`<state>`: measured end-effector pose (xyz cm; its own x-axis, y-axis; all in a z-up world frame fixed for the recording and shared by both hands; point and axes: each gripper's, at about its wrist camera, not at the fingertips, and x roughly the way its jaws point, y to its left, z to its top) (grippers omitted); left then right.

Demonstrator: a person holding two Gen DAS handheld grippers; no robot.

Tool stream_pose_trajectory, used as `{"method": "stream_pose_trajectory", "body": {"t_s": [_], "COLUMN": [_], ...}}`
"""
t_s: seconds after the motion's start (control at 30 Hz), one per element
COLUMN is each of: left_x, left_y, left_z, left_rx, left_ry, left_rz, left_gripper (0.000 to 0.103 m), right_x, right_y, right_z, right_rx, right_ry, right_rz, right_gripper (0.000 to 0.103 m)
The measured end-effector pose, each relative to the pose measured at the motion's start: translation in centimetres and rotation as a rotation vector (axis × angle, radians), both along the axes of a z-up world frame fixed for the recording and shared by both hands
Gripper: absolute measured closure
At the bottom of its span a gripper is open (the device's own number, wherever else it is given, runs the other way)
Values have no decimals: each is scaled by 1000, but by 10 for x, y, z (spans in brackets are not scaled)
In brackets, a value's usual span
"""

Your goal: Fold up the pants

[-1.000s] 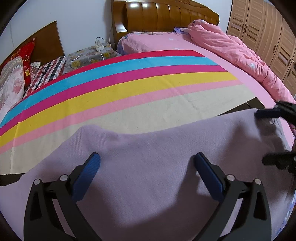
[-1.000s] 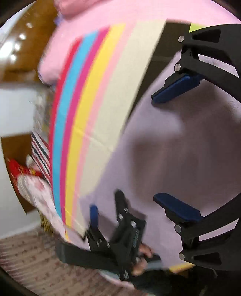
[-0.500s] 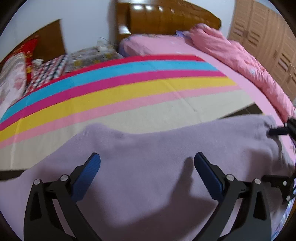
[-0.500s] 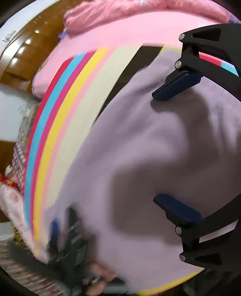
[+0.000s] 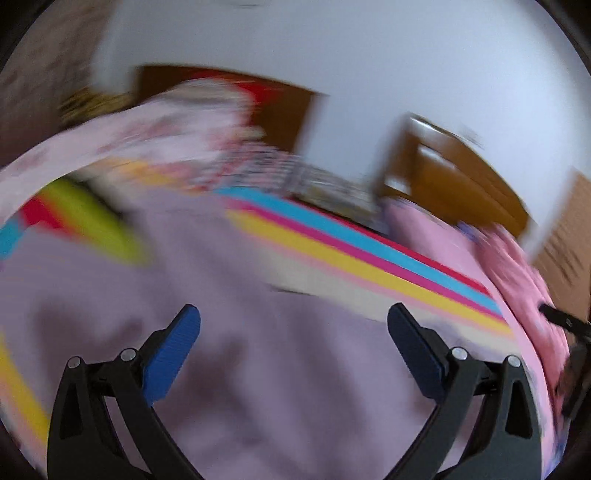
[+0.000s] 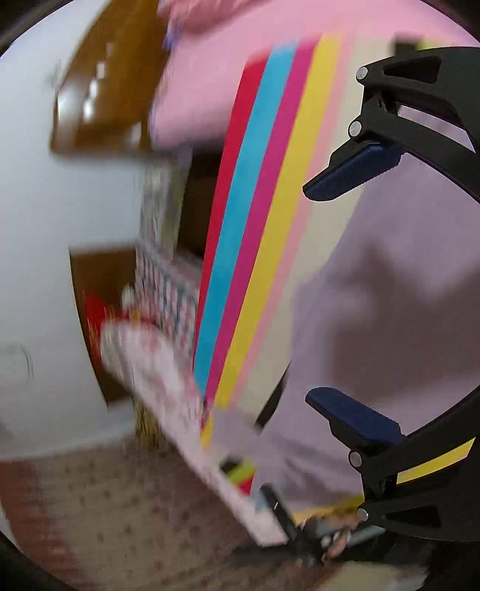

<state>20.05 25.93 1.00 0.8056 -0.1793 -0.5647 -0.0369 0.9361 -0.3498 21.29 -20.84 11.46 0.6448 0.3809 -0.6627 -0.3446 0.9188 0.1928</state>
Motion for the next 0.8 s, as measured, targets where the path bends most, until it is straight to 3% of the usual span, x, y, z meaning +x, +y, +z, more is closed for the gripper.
{"method": "stream_pose_trajectory", "body": {"t_s": [0.07,0.13,0.2,0.23,0.27,0.37,0.53,0.67,0.7,0.73,0.77,0.8], "left_x": [6,8,15,18,23,14,-6,-10,-6,-6,-2,-2], "left_y": [65,116,144,158,166,183,192,190,192,193,195,196], "left_z": [-14,-30,-45,-56,-67,-82,-92,-96,-96,-97,-97,-97], "left_rx": [-28,-19,-21,-16,-13,-29,-96,-98,-105,-114,-118,-121], "left_ry": [59,104,162,198,224,189,117,91,90,86,84,79], "left_rz": [121,207,199,191,186,139,187,204,202,197,192,187], "left_gripper": [2,9,24,24,25,27,29,29,29,29,29,28], "right_x": [45,91,134,146,157,195,225,245,249,249,246,241], "right_y": [53,114,167,184,204,258,315,349,353,358,360,363], "right_z": [-9,-28,-54,-61,-67,-91,-126,-131,-133,-133,-132,-129], "right_rx": [22,23,67,82,93,100,137,148,141,112,80,45], "right_ry": [33,86,193,232,277,375,507,492,485,477,467,444], "right_rz": [93,188,274,298,321,359,379,395,399,409,420,430], "right_gripper": [5,5,11,21,23,30,37,45,53,73,88,90]}}
